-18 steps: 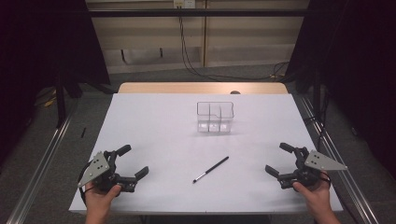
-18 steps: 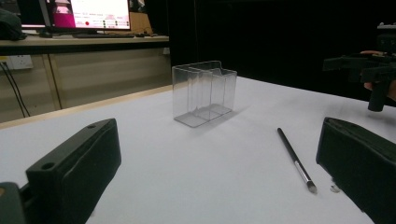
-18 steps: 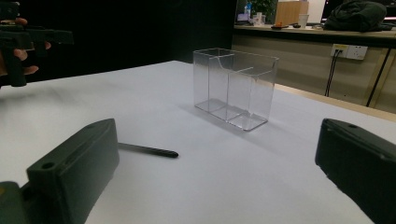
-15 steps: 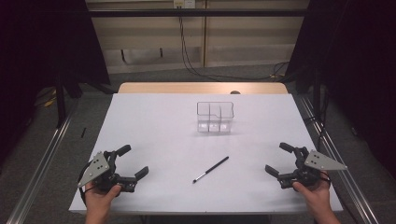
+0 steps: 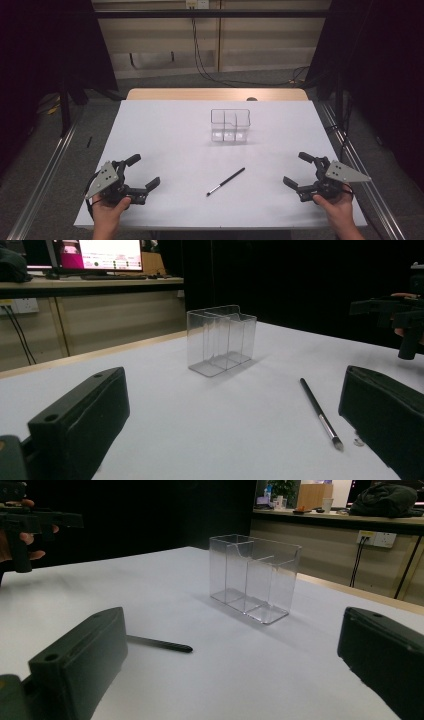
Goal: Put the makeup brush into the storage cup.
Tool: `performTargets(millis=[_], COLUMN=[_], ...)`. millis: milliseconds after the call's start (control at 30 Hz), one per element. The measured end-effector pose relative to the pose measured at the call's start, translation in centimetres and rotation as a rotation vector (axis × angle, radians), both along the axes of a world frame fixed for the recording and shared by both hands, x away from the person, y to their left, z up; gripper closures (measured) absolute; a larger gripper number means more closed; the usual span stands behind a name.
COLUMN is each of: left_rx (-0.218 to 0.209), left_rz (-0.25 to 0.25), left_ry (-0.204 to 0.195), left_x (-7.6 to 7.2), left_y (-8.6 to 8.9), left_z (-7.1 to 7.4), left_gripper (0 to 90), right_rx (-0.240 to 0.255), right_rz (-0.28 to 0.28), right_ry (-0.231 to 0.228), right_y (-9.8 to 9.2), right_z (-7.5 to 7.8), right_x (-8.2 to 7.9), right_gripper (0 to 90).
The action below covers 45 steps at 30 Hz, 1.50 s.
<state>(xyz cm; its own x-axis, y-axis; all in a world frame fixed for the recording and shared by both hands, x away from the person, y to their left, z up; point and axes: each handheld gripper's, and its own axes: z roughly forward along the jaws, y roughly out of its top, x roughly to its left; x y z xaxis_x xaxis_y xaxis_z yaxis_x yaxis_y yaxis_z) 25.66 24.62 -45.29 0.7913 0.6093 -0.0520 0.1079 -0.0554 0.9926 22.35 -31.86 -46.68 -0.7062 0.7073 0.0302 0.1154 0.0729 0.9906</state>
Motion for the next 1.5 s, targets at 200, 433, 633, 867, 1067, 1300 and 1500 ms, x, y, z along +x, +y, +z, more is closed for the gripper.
performTargets(millis=[200,433,633,867,1067,1300,1500], left_rx=[-0.010,-0.014,-0.005,0.006,0.006,0.036,0.055], left_rz=[-0.009,-0.019,-0.033,-0.054,-0.064,-0.090,-0.108], left_ry=[-0.002,-0.010,-0.003,0.006,0.015,0.032,0.043], left_x=[0.4,0.9,1.3,1.8,2.2,2.8,3.2], left_y=[-1.0,-2.0,-3.0,-4.2,-5.1,-6.9,-8.1], left_z=[0.4,0.8,1.0,1.0,1.1,1.1,1.1], left_gripper=[0.0,0.0,0.0,0.0,0.0,0.0,0.0], right_rx=[0.001,-0.003,-0.001,-0.006,-0.010,-0.007,-0.008], right_rz=[0.002,0.002,0.004,0.010,0.013,0.009,0.013], right_ry=[0.005,0.000,0.002,0.004,-0.001,0.001,-0.003], right_y=[-0.1,-0.2,-0.1,0.1,0.1,0.1,0.1], right_z=[-0.1,-0.1,0.0,-0.1,0.0,0.0,0.0], right_x=[0.1,0.0,0.0,0.0,0.0,-0.1,-0.1], right_gripper=[0.0,0.0,0.0,0.0,0.0,0.0,0.0])
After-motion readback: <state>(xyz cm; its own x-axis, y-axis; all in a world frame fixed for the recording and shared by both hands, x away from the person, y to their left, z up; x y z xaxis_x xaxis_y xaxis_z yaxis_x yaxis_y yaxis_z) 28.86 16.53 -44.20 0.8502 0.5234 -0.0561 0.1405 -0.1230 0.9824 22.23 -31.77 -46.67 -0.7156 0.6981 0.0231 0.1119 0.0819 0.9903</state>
